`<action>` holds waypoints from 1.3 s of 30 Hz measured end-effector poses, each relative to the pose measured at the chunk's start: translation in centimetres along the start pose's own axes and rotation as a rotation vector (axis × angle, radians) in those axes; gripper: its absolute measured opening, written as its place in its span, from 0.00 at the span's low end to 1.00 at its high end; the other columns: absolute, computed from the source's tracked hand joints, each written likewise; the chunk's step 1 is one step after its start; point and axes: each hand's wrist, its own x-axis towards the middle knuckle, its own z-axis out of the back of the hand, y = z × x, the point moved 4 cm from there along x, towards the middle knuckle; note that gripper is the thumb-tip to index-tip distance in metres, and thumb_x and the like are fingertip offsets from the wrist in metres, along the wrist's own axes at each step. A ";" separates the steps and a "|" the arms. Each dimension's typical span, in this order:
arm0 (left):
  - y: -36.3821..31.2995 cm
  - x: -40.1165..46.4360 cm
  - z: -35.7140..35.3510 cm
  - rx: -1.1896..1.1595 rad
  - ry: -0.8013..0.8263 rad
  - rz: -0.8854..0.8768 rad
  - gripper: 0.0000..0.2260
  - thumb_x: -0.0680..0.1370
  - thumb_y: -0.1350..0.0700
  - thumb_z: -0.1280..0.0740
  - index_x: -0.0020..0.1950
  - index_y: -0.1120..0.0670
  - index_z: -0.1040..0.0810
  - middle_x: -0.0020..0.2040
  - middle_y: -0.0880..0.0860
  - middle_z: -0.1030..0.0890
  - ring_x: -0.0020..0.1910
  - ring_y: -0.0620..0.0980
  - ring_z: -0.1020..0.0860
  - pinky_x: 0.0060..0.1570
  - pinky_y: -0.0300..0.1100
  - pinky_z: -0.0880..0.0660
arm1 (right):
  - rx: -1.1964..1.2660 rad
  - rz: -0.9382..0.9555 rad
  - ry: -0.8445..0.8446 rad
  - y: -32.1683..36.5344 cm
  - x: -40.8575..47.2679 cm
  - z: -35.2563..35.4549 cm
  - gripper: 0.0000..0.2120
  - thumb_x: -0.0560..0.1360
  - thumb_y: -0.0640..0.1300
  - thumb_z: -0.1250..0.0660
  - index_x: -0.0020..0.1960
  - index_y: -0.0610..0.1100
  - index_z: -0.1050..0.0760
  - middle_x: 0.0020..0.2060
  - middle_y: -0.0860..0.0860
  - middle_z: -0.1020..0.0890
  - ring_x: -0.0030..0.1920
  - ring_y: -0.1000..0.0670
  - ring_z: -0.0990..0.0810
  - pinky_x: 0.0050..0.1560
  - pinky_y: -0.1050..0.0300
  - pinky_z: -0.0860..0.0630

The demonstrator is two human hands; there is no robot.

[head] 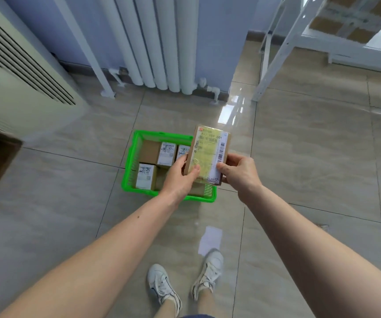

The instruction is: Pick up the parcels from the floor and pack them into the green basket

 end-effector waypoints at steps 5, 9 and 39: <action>3.7 3.5 4.1 0.110 -0.091 0.071 0.16 0.81 0.48 0.38 0.67 0.52 0.26 0.60 0.49 0.20 0.59 0.50 0.22 0.60 0.46 0.26 | -0.074 -0.040 0.074 -1.6 3.7 -4.9 0.13 0.71 0.37 0.33 0.38 0.54 0.18 0.47 0.51 0.12 0.49 0.47 0.13 0.53 0.42 0.17; 6.7 6.6 6.7 0.150 -0.138 0.123 0.15 0.81 0.46 0.39 0.62 0.52 0.23 0.55 0.49 0.20 0.58 0.52 0.22 0.62 0.49 0.27 | -0.113 -0.040 0.123 -3.2 6.9 -8.2 0.13 0.63 0.41 0.34 0.38 0.58 0.16 0.45 0.53 0.12 0.48 0.48 0.13 0.52 0.43 0.17; 33.7 28.2 12.5 0.839 -0.156 -0.057 0.15 0.70 0.39 0.28 0.52 0.45 0.17 0.38 0.47 0.19 0.34 0.49 0.23 0.34 0.40 0.31 | -0.371 0.049 -0.168 -26.7 25.0 -25.9 0.12 0.60 0.42 0.36 0.39 0.38 0.17 0.36 0.45 0.15 0.37 0.41 0.15 0.41 0.45 0.15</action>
